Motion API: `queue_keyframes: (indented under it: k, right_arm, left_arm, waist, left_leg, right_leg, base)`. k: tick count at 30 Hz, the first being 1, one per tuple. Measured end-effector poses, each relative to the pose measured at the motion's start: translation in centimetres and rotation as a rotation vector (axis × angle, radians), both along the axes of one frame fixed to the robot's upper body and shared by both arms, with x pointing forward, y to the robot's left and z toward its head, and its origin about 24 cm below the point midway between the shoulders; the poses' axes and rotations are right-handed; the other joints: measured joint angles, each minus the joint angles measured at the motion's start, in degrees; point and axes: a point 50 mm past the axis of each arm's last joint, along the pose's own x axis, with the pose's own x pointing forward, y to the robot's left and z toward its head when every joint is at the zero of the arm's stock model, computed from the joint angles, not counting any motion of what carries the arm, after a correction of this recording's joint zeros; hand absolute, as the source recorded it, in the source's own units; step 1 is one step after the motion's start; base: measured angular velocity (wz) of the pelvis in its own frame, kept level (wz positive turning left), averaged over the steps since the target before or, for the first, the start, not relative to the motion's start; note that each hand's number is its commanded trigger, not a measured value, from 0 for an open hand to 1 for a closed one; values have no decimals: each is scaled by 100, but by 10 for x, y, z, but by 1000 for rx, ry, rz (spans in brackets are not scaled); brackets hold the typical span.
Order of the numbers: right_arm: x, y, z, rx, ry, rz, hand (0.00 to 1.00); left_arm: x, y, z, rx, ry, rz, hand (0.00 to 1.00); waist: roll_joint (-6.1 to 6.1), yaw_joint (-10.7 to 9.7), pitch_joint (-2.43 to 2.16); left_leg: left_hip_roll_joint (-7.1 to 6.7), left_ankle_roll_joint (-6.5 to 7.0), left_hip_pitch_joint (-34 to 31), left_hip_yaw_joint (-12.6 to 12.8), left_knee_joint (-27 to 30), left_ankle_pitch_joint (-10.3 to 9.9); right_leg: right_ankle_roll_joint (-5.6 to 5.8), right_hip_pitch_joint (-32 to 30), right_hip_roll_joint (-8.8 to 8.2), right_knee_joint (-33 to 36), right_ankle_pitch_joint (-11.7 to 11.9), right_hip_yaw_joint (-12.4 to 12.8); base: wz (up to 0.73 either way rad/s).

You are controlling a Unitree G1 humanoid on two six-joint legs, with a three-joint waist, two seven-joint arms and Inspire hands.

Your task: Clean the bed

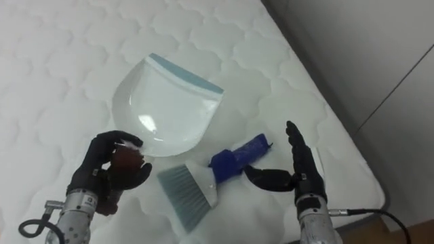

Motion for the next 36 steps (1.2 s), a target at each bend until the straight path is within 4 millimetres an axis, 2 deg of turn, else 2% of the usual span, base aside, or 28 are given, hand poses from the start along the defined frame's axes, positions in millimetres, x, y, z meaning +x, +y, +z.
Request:
queue_keyframes:
  k: [5, 10, 14, 18, 23, 26, 28, 32, 34, 36]
  right_arm:
    - [-1, -1, -1, 7, 2, -17, 0]
    - [-9, -4, -6, 9, 34, -44, 0]
    - [-16, -7, -11, 14, 59, -83, 0]
    - [-28, -15, -21, -18, 100, -164, 0]
    - [-41, -34, -24, -81, 108, -332, 0]
    - [-52, -46, -31, -122, 135, -441, 0]
    - [-69, -57, -40, -157, 184, -530, 0]
    - [-101, -72, -59, -161, 315, -679, 0]
    - [-125, -81, -69, -146, 402, -779, 0]
    - [-143, -85, -73, -124, 449, -867, 0]
  left_arm:
    - [-10, 6, -12, -20, 45, 59, 0]
    - [-37, 18, -38, -46, 172, 164, 0]
    - [-58, 29, -49, -45, 229, 268, 0]
    - [-80, 48, -54, -58, 251, 448, 0]
    - [-108, 66, -64, -91, 297, 658, 0]
    - [-129, 77, -71, -123, 335, 800, 0]
    - [-144, 83, -74, -150, 350, 923, 0]
    - [-168, 89, -78, -117, 389, 1015, 0]
    - [-183, 95, -82, -95, 424, 1081, 0]
    - [-191, 99, -81, -81, 430, 1125, 0]
  waist:
    - [-61, 186, -30]
    - [-83, 279, -42]
    - [-90, 312, -43]
    - [-97, 413, -47]
    - [-81, 431, -47]
    - [-80, 431, -48]
    - [-88, 414, -52]
    - [-52, 416, -53]
    - [-26, 412, -64]
    - [-39, 341, -59]
  left_leg:
    - [5, -10, 124, -25, -204, 81]
    - [6, -12, 201, -141, -286, 104]
    - [9, -15, 292, -161, -365, 130]
    - [7, -19, 379, -155, -464, 154]
    - [1, -19, 397, -157, -528, 157]
    - [6, -21, 417, -162, -572, 169]
    - [4, -21, 421, -225, -576, 168]
    - [3, -22, 513, -303, -624, 168]
    - [-9, -22, 563, -332, -658, 169]
    - [-15, -23, 576, -380, -663, 167]
  right_leg:
    - [-14, 163, 23, -250, 65, -55]
    - [-12, 347, 15, -429, 106, -230]
    - [-8, 468, 18, -538, 140, -277]
    - [-11, 530, 19, -589, 163, -358]
    - [-10, 527, 19, -589, 161, -364]
    - [-13, 552, 9, -592, 160, -524]
    - [-13, 614, -1, -661, 162, -608]
    - [-4, 719, -1, -679, 151, -650]
    - [1, 768, -7, -684, 136, -656]
    - [6, 818, -21, -687, 108, -713]
  base:
    - [3]
    - [10]
    - [6]
    - [-1]
    - [-1]
    - [2]
    - [13]
    - [10]
    - [2]
    - [16]
